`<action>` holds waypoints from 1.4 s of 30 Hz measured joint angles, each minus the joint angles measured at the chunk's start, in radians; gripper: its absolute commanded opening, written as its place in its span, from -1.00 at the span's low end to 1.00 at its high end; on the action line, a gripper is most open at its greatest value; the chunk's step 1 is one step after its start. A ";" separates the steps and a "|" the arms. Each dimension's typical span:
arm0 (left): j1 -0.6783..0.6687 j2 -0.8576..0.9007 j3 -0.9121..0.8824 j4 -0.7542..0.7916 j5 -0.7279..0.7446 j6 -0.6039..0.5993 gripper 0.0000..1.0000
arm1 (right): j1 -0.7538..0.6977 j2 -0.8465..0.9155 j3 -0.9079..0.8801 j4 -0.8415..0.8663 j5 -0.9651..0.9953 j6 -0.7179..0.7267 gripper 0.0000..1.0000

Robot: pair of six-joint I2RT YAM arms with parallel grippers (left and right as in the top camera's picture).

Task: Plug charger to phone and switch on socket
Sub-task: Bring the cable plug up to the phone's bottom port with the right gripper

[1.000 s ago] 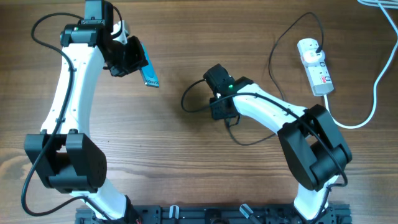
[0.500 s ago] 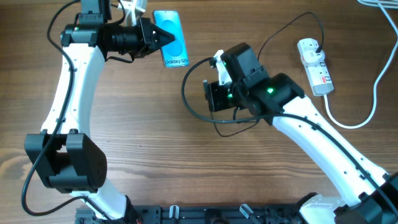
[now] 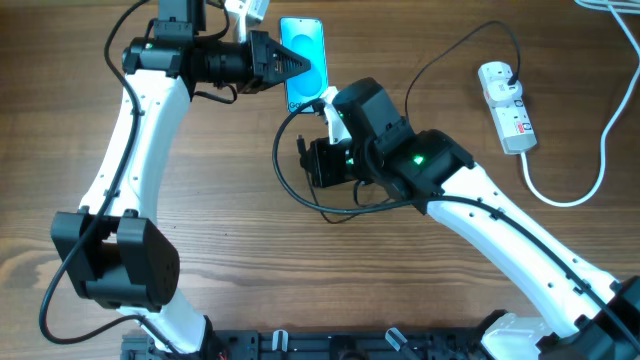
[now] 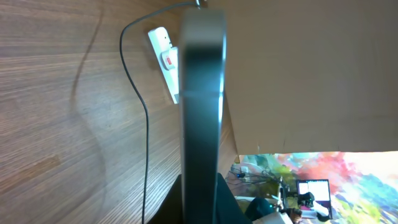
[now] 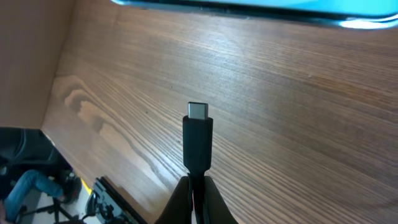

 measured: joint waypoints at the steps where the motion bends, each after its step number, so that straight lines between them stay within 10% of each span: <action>1: 0.000 0.000 0.000 0.003 0.000 0.000 -0.92 | 0.000 -0.007 0.000 -0.001 0.018 0.003 -0.91; 42: -0.026 0.000 0.000 0.084 0.123 -0.026 -0.92 | 0.000 -0.118 0.000 0.009 0.160 0.052 -0.91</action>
